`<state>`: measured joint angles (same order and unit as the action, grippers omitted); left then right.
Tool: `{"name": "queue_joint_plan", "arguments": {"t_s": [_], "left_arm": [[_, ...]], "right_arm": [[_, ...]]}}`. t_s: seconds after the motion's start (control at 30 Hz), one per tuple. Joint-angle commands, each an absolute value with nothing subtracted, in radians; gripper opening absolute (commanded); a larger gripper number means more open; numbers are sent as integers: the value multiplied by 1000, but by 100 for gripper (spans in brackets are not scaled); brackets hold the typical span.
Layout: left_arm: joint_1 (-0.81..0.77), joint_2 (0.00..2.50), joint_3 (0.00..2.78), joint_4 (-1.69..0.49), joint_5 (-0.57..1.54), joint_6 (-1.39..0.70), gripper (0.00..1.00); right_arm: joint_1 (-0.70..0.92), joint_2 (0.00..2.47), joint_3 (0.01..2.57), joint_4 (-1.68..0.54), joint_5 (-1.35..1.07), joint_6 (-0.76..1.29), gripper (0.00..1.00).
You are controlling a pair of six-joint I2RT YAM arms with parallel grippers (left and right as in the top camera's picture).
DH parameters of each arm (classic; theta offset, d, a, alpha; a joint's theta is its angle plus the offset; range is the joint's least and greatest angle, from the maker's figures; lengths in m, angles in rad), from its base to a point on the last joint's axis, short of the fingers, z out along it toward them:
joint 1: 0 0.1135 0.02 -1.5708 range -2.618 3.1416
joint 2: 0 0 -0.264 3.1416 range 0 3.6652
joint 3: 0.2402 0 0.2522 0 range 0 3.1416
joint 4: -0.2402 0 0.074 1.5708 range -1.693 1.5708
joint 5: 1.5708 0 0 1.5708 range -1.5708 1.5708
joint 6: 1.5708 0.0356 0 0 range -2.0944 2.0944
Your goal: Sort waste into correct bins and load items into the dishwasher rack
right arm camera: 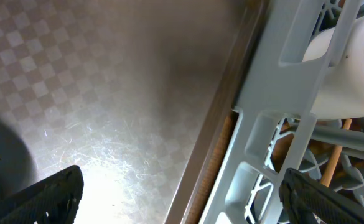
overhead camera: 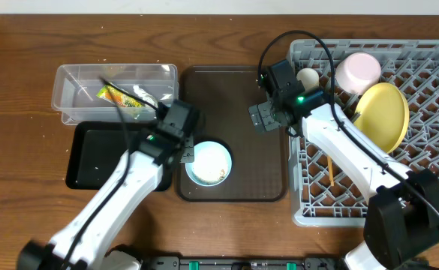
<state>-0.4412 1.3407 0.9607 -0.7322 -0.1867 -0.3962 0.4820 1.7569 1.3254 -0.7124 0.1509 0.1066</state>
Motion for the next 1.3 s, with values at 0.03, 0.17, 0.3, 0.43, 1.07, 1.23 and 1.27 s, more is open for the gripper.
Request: {"name": "queue_joint_plan", "arguments": {"t_s": [0.03, 0.17, 0.3, 0.43, 1.07, 1.23, 1.27], "left_arm": [[-438, 1233, 989, -756, -138, -405, 32], [-438, 1178, 988, -798, 22, -405, 30], [-441, 1179, 976, -853, 200, -405, 27], [-473, 1199, 944, -867, 251, -405, 27], [-641, 1446, 907, -542, 250, -404, 28], [-648, 1518, 907, -513, 250, -404, 28], [-648, 1530, 907, -510, 250, -404, 28]], "right_arm": [[492, 1747, 1327, -710, 155, 119, 99], [492, 1747, 1327, -710, 155, 119, 99], [492, 1747, 1327, -710, 155, 119, 99], [492, 1747, 1327, -710, 155, 119, 99], [492, 1747, 1327, -710, 155, 119, 99], [492, 1747, 1327, -710, 155, 119, 99], [492, 1747, 1327, -710, 155, 119, 99]]}}
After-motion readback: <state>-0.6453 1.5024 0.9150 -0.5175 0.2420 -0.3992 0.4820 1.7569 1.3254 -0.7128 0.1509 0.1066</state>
